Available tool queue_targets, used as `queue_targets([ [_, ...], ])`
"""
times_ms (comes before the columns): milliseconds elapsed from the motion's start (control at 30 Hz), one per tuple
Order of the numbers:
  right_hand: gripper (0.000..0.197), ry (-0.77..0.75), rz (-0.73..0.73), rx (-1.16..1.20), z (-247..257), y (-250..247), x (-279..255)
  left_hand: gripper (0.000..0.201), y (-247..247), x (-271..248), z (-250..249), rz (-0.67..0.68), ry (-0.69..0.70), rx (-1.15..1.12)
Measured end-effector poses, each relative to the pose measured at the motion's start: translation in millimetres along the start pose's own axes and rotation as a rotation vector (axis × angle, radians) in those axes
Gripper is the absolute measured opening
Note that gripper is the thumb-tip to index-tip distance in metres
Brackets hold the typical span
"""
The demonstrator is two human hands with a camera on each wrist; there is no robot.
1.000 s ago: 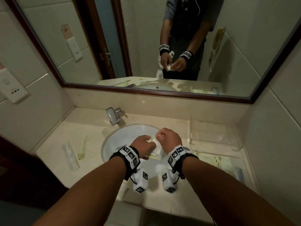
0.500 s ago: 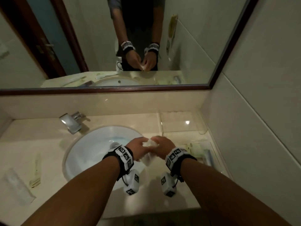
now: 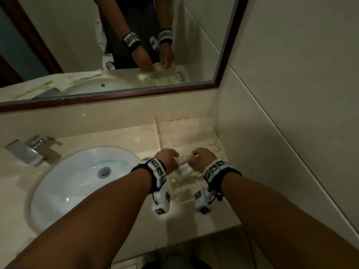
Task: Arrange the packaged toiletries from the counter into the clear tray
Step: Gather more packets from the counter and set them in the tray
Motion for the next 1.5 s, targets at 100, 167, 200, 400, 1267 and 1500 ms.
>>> queue_targets([
  [100, 0.029, 0.041, -0.063, 0.088, -26.7, -22.2, 14.2, 0.037, -0.7, 14.9, -15.8, -0.034, 0.009, 0.040],
  [167, 0.029, 0.084, -0.093, 0.112, -46.0, -34.2, 23.8, 0.036, 1.0, 22.6, -18.3, -0.038, -0.011, 0.058],
  [200, 0.030, 0.108, -0.103, 0.106, -53.9, -39.2, 27.7, 0.036, 1.6, 26.2, -17.9, -0.039, -0.018, 0.063],
  [400, 0.034, 0.192, -0.005, 0.007, -85.9, -25.9, 42.6, 0.036, 10.8, 33.8, -3.7, -0.004, -0.088, 0.081],
  [1267, 0.043, -0.026, 0.016, -0.359, -76.2, -8.2, 30.1, 0.047, 79.3, 35.5, -20.9, 0.190, -0.009, 0.370],
  [1500, 0.042, -0.321, 0.078, -0.668, -58.0, 11.6, 24.5, 0.045, 79.9, 40.1, -15.1, 0.168, 0.006, 0.382],
])
Point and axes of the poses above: each hand's wrist, its own x-axis towards the middle knuckle, its own y-axis out of the palm, z = x × y, the point moved 7 cm from there along x, towards the middle knuckle, and after that the axes turned 1 degree about -x, right-handed, at the moved point
